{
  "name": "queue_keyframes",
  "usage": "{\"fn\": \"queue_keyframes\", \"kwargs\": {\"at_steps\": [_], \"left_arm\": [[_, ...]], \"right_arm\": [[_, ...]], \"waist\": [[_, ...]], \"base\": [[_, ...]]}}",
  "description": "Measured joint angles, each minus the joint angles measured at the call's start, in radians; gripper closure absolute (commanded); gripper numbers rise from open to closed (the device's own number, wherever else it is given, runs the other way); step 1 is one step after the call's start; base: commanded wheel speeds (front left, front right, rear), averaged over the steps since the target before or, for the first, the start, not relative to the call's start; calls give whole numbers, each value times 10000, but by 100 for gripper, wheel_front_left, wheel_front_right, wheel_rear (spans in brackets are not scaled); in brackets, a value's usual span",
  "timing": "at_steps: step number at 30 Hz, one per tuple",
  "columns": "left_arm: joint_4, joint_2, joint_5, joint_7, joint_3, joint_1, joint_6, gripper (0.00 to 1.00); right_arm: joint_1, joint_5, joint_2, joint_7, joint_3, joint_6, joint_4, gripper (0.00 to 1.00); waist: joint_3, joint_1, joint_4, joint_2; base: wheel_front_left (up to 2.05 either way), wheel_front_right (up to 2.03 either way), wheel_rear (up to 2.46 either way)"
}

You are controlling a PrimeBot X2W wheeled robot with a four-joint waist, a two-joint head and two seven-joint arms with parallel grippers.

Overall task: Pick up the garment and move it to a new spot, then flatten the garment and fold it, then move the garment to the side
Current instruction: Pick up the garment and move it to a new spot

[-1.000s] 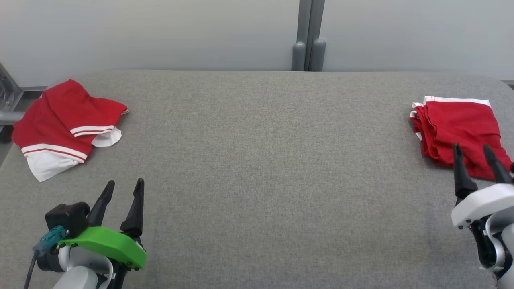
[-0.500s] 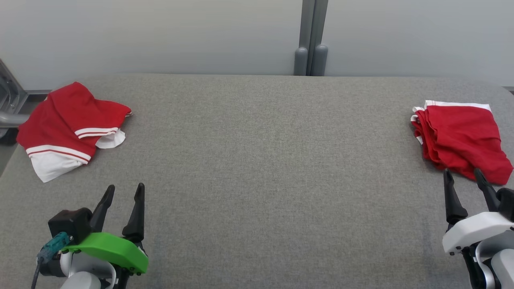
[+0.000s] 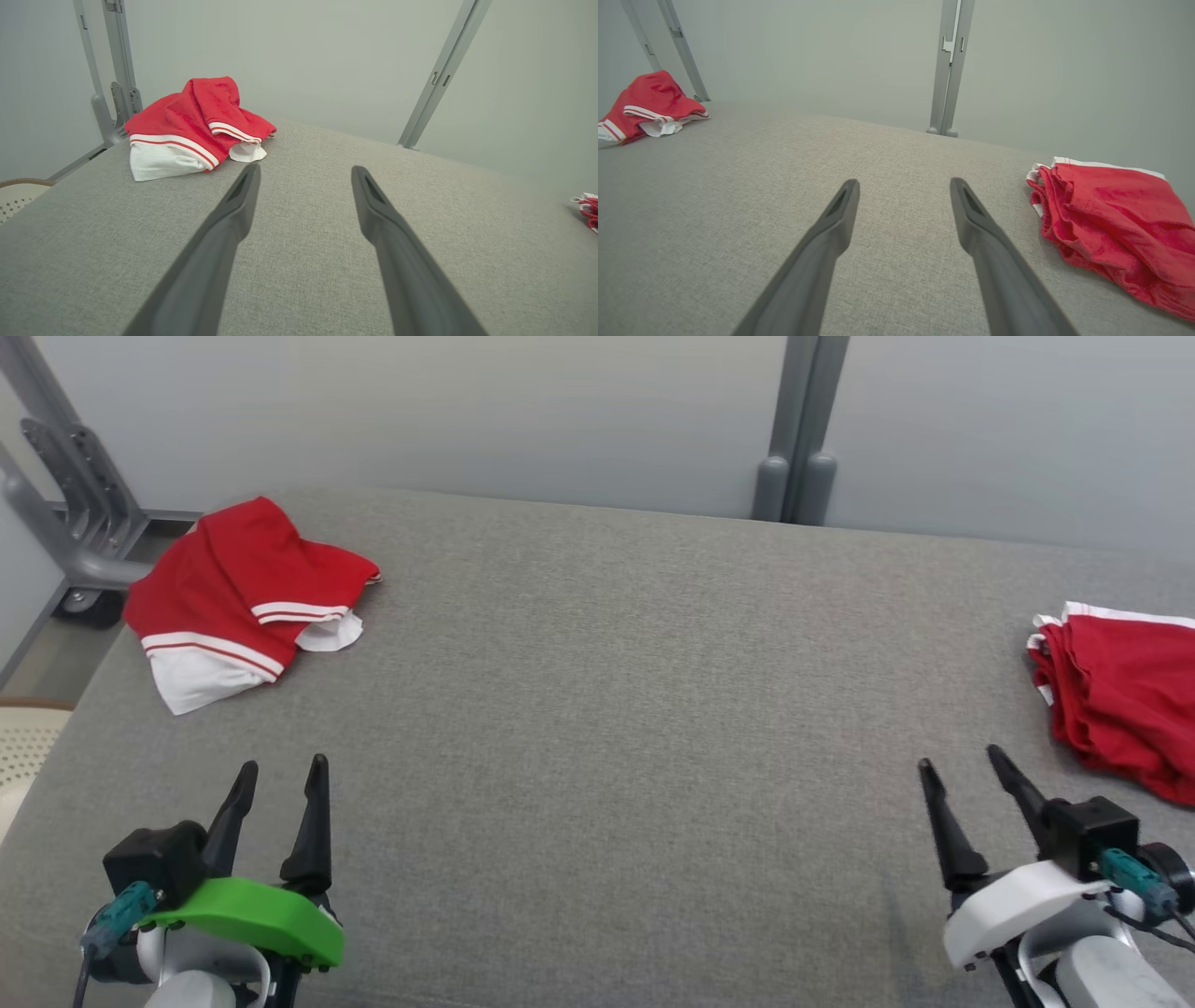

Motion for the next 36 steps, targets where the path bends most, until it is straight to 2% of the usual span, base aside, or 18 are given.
{"fn": "queue_keyframes", "kwargs": {"at_steps": [4, 7, 14, 21, 24, 28, 33, 36], "left_arm": [[-151, -10, 268, -25, 428, 428, 165, 0], [-169, 15, 466, -25, 537, 678, 174, 0], [-282, -79, 539, -25, 430, 764, 113, 0], [263, -198, 274, 10, 205, 628, -115, 0], [466, -144, 188, 453, 184, -18, -257, 0], [863, -163, -357, 1313, 537, -1880, -278, 0], [1664, -63, -1022, 2359, 1062, -3163, -105, 0], [2082, 115, -1037, 2790, 1220, -3770, -88, 0]], "right_arm": [[-483, -328, 242, 0, 637, 420, 23, 0], [-730, -357, 439, 0, 851, 593, 92, 0], [-802, -408, 568, 0, 629, 596, 217, 0], [-794, -428, 589, 0, 414, 514, 190, 0], [-793, -529, 583, 0, 397, 499, 13, 0], [-942, -884, 284, 0, 487, 529, -224, 0], [-1251, -1080, -25, 0, 685, 704, -583, 0], [-1362, -1262, -311, 157, 750, 802, -869, 0]], "waist": [[-54, 0, 482, 0], [-107, 0, 863, 0], [-151, 0, 1782, 0], [-76, 0, 2529, 0], [90, 0, 2763, 0], [598, 0, 2934, 0], [1232, 0, 2811, 0], [1602, 0, 2621, 0]], "base": [[0, 0, 0], [0, 0, 0], [0, 0, 0], [0, 0, 0], [0, 0, 0], [0, 0, 0], [0, 0, 0], [0, 0, 0]]}}
